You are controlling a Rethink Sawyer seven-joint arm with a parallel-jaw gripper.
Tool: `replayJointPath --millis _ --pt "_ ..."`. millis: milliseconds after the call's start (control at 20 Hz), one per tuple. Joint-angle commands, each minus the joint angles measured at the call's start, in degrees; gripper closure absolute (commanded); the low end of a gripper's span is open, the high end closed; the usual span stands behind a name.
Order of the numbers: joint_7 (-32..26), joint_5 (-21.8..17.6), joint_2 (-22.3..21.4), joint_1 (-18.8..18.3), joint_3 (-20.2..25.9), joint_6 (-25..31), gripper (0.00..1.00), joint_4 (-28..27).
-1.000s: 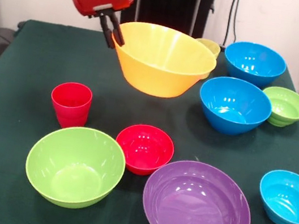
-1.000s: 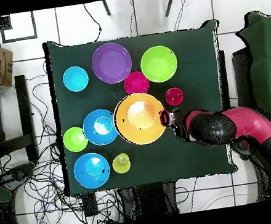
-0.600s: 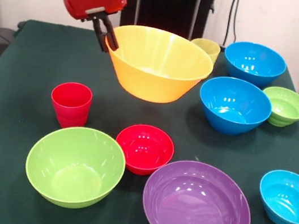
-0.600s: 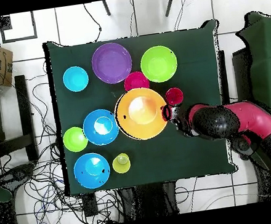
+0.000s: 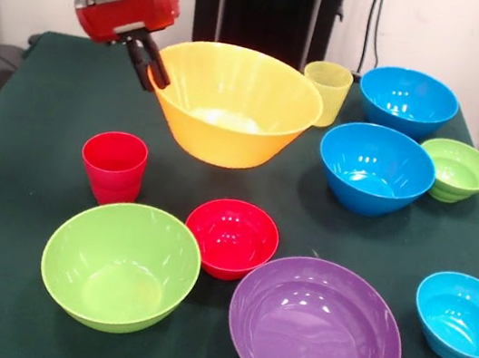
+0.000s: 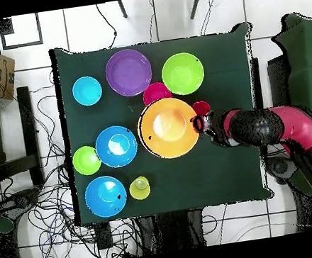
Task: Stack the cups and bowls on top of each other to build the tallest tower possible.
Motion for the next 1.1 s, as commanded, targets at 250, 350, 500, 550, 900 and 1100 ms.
replayJointPath --millis 250,350,500,550,900,1100 --pt "-25.0 0.2 5.6 1.5 -1.7 10.7 1.0 -10.9" --pt "-25.7 0.3 6.1 1.5 -1.8 11.3 1.0 -11.9" --pt "-26.4 0.5 6.7 1.5 -1.9 11.9 1.0 -12.7" --pt "-26.6 0.6 6.8 1.5 -2.0 12.0 1.0 -12.9" --pt "-27.8 1.2 7.7 1.8 -1.9 14.0 1.0 -15.0" --pt "-28.6 1.7 8.4 2.0 -1.9 15.6 1.0 -16.5"
